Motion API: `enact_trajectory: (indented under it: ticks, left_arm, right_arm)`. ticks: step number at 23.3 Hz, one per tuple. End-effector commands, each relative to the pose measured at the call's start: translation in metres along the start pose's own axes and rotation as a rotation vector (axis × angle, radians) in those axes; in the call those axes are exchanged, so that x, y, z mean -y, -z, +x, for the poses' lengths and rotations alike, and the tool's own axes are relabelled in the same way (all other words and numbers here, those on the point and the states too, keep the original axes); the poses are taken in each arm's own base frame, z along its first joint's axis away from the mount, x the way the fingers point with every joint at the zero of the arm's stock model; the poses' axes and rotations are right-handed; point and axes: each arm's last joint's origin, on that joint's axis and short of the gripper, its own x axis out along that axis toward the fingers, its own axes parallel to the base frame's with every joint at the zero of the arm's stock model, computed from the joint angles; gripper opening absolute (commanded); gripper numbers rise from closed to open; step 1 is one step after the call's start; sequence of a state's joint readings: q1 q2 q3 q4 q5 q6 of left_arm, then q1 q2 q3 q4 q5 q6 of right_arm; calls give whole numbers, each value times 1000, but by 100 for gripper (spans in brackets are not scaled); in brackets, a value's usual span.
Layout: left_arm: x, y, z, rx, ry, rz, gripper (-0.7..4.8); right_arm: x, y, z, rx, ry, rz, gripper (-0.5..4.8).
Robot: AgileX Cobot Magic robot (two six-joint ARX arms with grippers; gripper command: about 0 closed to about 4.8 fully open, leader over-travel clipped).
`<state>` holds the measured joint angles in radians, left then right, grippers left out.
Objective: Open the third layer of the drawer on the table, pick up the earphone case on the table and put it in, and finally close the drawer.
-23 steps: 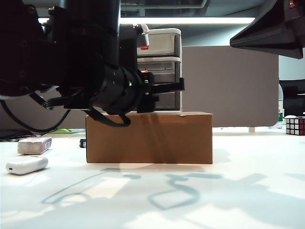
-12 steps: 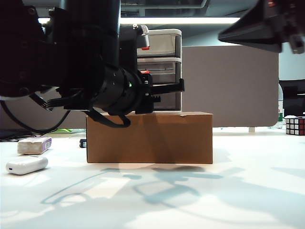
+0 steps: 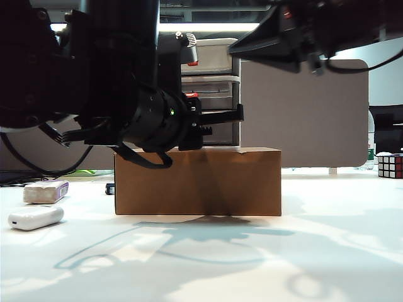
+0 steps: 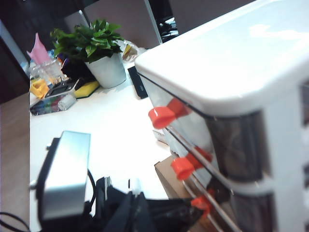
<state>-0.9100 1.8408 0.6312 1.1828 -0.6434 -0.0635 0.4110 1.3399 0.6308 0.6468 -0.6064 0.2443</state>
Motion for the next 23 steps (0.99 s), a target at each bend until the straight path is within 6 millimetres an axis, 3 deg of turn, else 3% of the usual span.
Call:
enact_trajectory:
  ticks: [1,9,23]
  left_arm:
    - [0,-1,1,3,3,-3,-5]
    - [0,-1,1,3,2,-2,-5]
    - [6,13,-22,-33,-6,31,-5]
  right_arm:
    - [4,-4,10,9,-11,-25,-5]
    - [21,0,34,-15,-2,-7,-6]
    - [27,-5,39,17,110,-39,-5]
